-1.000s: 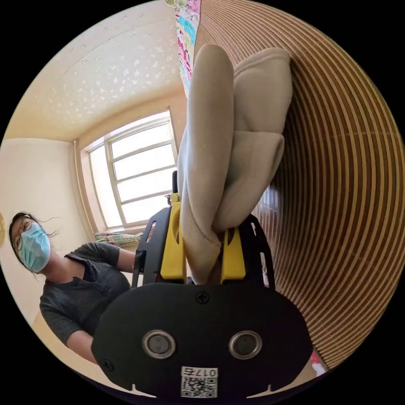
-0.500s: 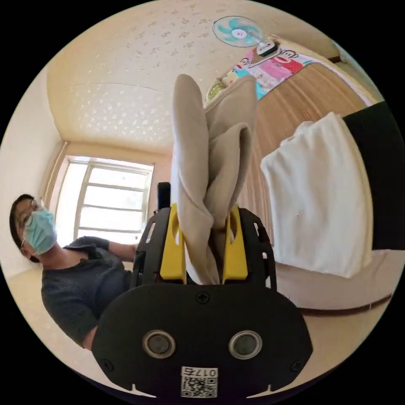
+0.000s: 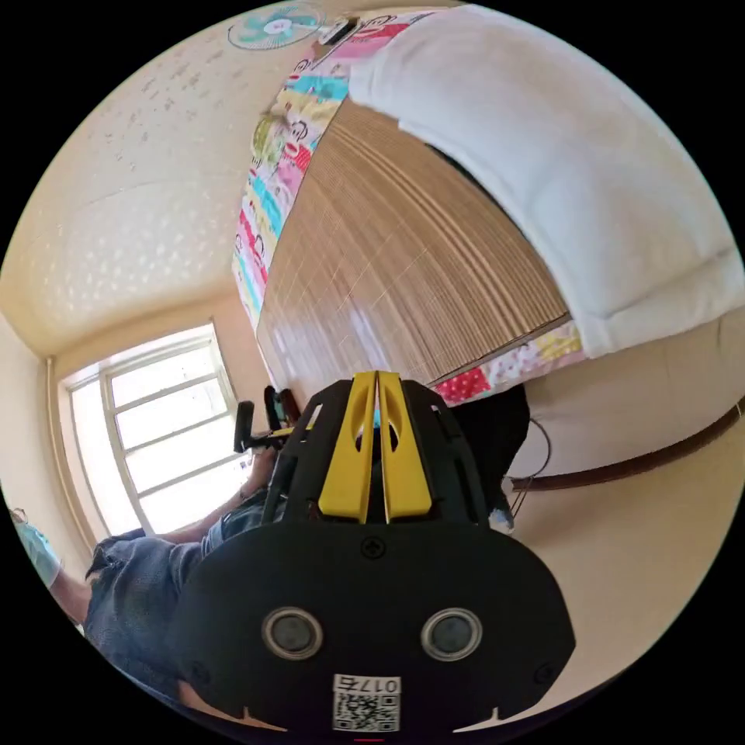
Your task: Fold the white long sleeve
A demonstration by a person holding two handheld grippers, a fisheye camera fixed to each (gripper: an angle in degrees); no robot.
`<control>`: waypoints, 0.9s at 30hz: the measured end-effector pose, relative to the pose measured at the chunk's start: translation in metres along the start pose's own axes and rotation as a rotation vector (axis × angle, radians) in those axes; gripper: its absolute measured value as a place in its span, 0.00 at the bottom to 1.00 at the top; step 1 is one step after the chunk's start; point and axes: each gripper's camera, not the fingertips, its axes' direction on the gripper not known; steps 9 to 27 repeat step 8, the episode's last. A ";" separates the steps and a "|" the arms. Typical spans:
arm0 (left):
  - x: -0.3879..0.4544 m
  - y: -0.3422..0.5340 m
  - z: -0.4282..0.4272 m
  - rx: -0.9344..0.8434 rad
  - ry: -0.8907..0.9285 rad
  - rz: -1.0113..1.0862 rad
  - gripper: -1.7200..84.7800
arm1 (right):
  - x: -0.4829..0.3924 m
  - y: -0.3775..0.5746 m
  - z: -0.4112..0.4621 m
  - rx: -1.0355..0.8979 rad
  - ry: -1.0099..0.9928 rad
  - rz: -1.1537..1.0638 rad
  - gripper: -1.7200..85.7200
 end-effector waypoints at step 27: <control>-0.116 0.060 -0.034 0.306 -0.034 -0.206 0.14 | -0.125 -0.049 0.203 -0.312 0.419 -0.287 0.14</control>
